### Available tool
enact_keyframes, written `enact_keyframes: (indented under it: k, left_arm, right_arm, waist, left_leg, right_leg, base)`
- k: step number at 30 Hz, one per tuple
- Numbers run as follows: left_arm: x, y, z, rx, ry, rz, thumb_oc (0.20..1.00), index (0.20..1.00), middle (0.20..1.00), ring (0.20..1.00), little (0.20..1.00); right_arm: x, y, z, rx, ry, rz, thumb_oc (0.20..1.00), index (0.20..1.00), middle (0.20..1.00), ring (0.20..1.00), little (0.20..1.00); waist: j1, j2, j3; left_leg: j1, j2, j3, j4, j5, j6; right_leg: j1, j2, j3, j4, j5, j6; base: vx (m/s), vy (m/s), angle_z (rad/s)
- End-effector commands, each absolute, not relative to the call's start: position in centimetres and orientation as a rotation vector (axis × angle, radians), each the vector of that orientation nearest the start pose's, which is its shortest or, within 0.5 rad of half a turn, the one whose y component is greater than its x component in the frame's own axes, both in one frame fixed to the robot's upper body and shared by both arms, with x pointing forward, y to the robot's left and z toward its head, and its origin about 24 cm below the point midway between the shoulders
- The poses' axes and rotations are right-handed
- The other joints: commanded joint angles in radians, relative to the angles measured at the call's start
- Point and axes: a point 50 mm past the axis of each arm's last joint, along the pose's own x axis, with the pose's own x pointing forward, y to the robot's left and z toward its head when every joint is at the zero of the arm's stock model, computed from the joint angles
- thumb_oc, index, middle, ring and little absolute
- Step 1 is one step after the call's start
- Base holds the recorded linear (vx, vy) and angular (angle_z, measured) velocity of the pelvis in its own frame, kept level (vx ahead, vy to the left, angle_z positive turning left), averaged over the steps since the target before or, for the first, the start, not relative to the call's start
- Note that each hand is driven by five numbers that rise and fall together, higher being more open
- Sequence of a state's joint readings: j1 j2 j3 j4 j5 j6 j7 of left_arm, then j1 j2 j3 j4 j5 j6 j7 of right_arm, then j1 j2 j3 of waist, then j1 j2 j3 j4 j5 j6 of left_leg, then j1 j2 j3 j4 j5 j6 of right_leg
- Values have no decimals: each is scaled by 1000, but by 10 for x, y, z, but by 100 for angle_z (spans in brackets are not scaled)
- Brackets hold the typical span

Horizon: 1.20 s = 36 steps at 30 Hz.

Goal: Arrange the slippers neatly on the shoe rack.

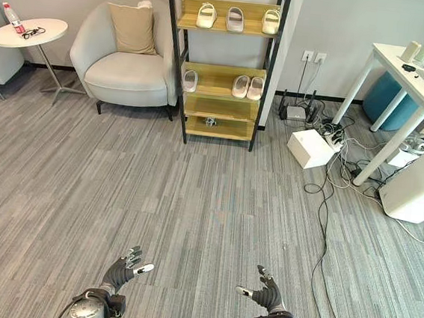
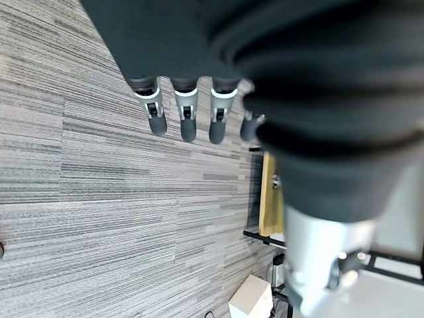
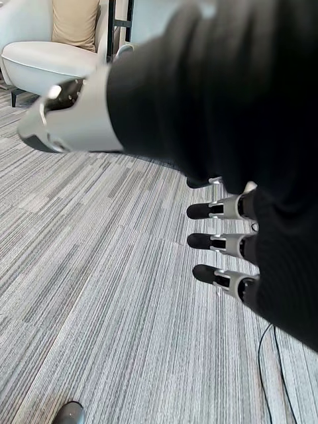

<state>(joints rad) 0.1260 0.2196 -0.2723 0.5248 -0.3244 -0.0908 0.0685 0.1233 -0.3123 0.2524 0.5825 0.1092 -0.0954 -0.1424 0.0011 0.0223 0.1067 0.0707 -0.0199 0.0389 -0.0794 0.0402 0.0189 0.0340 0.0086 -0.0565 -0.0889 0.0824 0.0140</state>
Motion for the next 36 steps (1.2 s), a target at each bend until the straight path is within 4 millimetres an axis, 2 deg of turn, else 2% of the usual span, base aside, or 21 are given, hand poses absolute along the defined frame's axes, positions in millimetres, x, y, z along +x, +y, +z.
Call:
enact_keyframes:
  k: [1, 23, 30, 36]
  left_arm:
    - [181, 175, -89, 12, 563, -28, 1000, 1000, 1000, 1000, 1000]
    - [179, 177, -92, -10, 583, 5, 1000, 1000, 1000, 1000, 1000]
    - [178, 179, -92, -21, 581, 28, 1000, 1000, 1000, 1000, 1000]
    - [182, 182, -89, -23, 561, 54, 1000, 1000, 1000, 1000, 1000]
  right_arm:
    - [178, -211, -86, -258, 557, -69, 1000, 1000, 1000, 1000, 1000]
    - [176, -203, -92, -233, 591, -54, 1000, 1000, 1000, 1000, 1000]
    - [177, -201, -91, -225, 583, -48, 1000, 1000, 1000, 1000, 1000]
    - [185, -198, -84, -201, 544, -42, 1000, 1000, 1000, 1000, 1000]
  waist:
    - [-13, -31, -38]
    - [-31, -35, -34]
    - [-24, -36, -32]
    - [-19, -36, -21]
  left_leg:
    - [-9, 14, -21, -8, -53, -26]
    - [19, 19, 0, -8, -72, -24]
    - [27, 18, -2, -8, -78, -21]
    - [30, 11, -6, -8, -82, -14]
  right_leg:
    - [27, -61, -3, 2, -106, 77]
    - [46, -55, 16, 2, -120, 73]
    - [52, -56, 16, 2, -122, 74]
    - [58, -62, 16, 2, -124, 76]
  base:
    - [0, 0, 0]
    - [10, -4, -2]
    - [16, 1, -2]
    - [27, 23, 0]
